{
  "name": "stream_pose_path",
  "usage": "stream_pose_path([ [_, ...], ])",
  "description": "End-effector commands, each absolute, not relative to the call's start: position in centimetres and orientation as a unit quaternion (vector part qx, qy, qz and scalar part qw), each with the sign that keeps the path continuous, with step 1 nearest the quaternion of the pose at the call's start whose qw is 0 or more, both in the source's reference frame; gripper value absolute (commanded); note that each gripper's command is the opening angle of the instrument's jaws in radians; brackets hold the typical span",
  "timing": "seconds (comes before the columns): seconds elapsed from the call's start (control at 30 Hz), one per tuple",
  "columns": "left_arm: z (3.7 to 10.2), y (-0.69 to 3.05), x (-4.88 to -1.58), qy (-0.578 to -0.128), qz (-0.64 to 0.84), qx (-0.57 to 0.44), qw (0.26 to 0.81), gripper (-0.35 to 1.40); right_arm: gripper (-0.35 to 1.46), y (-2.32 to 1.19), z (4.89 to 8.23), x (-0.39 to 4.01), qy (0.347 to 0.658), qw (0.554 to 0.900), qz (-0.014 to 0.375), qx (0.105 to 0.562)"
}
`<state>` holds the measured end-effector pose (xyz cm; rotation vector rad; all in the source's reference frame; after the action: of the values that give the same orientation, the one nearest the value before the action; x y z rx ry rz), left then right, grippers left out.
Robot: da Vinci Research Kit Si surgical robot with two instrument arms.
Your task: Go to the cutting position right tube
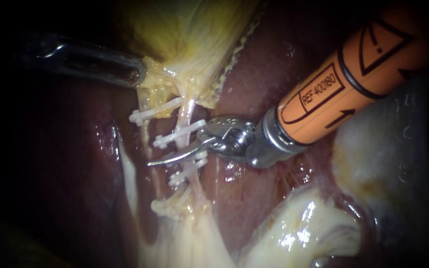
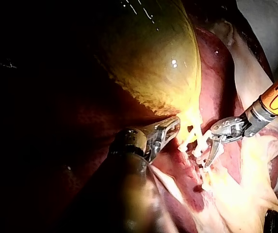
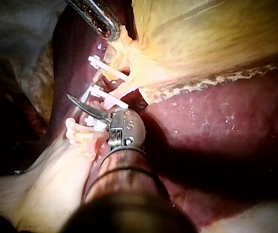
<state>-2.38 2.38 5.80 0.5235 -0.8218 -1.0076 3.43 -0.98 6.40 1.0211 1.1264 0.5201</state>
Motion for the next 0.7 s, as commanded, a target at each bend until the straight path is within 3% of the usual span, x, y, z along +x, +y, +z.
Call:
stream_pose_path([
  [0.03,5.8,2.38,-2.38,-0.378,-0.464,0.241,0.764,-0.35,1.43,-0.99,6.38,3.43,0.507,0.693,0.232,0.458],
  [0.43,5.8,2.38,-2.38,-0.378,-0.464,0.241,0.764,-0.35,1.43,-1.09,5.97,3.53,0.537,0.655,0.182,0.499],
  [0.7,5.8,2.38,-2.38,-0.378,-0.464,0.241,0.764,-0.35,1.43,-0.94,5.76,3.51,0.553,0.641,0.198,0.495],
])
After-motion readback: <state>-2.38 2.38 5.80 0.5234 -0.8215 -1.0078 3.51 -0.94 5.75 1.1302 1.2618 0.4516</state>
